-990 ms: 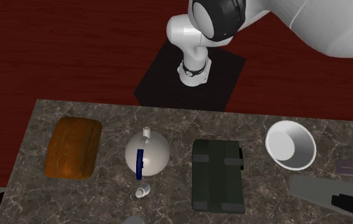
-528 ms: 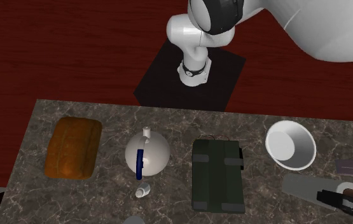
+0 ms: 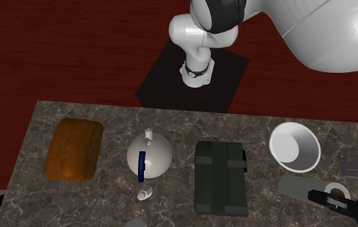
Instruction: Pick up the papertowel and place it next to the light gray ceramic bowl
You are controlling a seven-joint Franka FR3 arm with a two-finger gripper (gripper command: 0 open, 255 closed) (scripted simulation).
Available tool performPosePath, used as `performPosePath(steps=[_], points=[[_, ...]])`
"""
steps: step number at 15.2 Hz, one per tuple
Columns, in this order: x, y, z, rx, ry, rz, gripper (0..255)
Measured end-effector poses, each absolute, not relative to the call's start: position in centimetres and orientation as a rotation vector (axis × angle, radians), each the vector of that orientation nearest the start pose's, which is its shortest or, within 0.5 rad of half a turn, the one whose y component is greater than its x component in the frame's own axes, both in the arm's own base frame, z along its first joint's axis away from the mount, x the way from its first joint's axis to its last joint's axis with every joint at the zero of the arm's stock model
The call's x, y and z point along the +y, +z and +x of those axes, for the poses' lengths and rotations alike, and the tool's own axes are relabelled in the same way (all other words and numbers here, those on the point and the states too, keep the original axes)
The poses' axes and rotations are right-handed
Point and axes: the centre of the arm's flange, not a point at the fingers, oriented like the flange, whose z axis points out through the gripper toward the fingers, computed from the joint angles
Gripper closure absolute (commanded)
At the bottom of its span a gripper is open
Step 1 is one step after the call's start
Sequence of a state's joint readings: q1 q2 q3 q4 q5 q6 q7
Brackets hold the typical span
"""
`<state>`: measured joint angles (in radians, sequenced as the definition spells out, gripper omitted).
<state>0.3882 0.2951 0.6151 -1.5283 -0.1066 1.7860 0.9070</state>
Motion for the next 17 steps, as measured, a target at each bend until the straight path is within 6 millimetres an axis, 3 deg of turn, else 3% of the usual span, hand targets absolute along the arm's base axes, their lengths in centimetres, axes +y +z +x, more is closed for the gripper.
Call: performPosePath(steps=[17], points=[[50.9, 42.7, 38.8, -0.149, 0.066, -3.086, 255]])
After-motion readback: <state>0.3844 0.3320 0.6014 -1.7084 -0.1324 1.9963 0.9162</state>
